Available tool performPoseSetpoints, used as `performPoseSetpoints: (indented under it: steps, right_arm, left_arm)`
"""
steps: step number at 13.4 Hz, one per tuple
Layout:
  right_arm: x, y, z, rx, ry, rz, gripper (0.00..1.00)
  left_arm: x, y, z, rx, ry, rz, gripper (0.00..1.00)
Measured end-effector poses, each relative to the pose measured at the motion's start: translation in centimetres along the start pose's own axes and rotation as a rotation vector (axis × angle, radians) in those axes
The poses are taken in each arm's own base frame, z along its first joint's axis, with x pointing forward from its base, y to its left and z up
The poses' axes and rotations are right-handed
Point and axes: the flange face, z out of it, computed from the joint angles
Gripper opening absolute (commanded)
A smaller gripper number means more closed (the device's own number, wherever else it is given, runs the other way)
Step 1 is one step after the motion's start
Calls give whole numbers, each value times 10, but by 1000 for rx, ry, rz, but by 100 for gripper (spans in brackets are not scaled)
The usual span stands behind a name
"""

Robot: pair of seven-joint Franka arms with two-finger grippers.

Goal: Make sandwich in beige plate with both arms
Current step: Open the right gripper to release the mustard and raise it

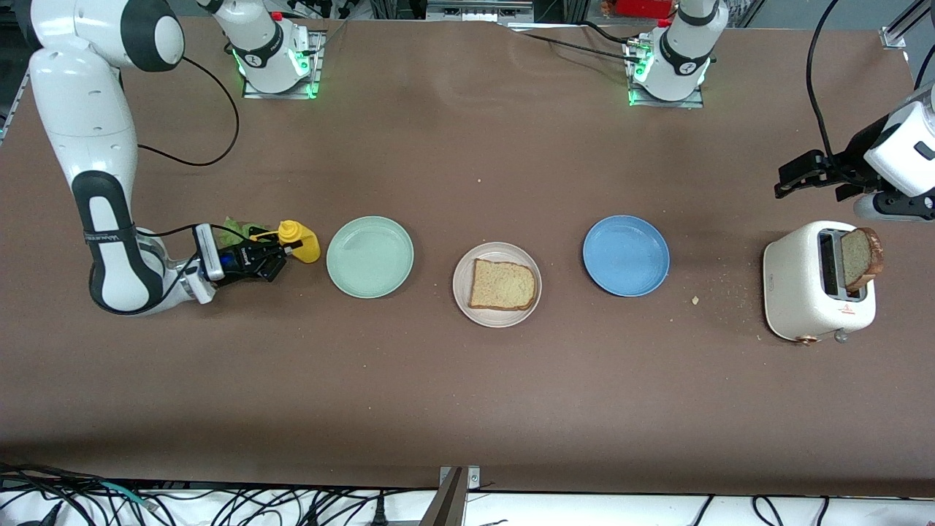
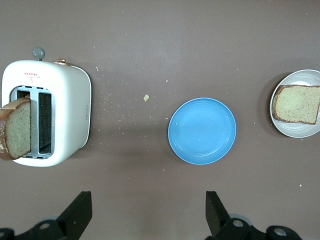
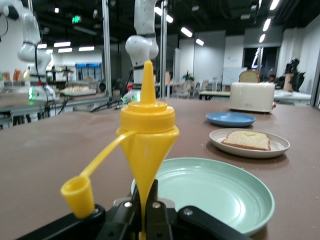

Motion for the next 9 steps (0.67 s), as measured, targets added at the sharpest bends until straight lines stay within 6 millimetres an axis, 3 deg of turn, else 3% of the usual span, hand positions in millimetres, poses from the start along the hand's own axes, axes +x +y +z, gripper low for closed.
performPoseSetpoints:
  steps: [1,2,6,9]
  right_arm:
    - [-5,-2,2,-3,13,6,49]
    - [-8,-3,3,-3,17,11,99]
    - [-8,-7,-11,-29,14,14,100]
    - [-8,-18,-38,-56,-26,57,100]
  left_arm:
    - [0,0,0,0,0,0,100]
    - [0,0,0,0,0,0,100]
    - [0,0,0,0,0,0,100]
    - [0,0,0,0,0,0,100]
